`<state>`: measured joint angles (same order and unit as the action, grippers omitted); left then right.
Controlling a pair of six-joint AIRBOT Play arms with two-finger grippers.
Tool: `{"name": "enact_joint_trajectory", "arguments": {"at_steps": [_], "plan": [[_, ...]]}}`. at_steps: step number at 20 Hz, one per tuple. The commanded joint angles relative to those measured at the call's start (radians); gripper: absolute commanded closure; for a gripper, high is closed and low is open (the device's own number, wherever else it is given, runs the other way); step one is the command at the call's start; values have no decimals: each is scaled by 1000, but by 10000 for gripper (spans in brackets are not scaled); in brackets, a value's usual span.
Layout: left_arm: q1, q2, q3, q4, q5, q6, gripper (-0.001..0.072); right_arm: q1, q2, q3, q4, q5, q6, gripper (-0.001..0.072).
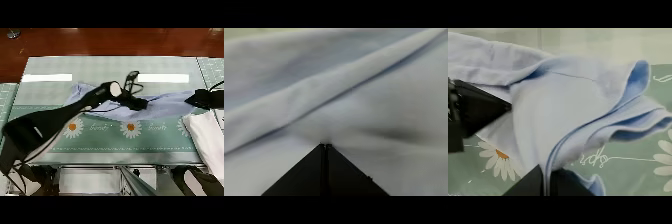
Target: Fold the shirts.
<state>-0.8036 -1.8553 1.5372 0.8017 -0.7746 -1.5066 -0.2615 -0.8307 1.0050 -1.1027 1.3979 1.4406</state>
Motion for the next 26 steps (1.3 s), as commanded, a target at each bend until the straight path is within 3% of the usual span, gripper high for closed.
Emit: {"name": "enact_joint_trajectory", "arguments": {"at_steps": [1,4,7,11,13,15,17,21,26], "plan": [[-130,-107,82,-113,-50,-16,688,0,35,-9,40,-10,6,686],[-174,-121,88,-122,-94,-7,688,0,35,-8,86,-38,3,686],[-84,-111,114,-121,-154,51,689,53,35,-9,72,-38,-1,686],[195,-4,122,-113,-259,50,690,177,34,-6,72,-95,50,686],[345,80,122,14,-320,48,690,243,21,-2,73,-147,90,686],[535,177,121,185,-428,-10,690,318,-43,43,74,-159,120,686],[698,289,93,237,-488,0,690,417,-153,130,76,-178,135,686],[867,625,-177,238,-398,63,689,624,-468,387,82,-222,171,686],[882,1068,-725,153,-278,82,688,802,-859,717,126,-217,205,686]]}}
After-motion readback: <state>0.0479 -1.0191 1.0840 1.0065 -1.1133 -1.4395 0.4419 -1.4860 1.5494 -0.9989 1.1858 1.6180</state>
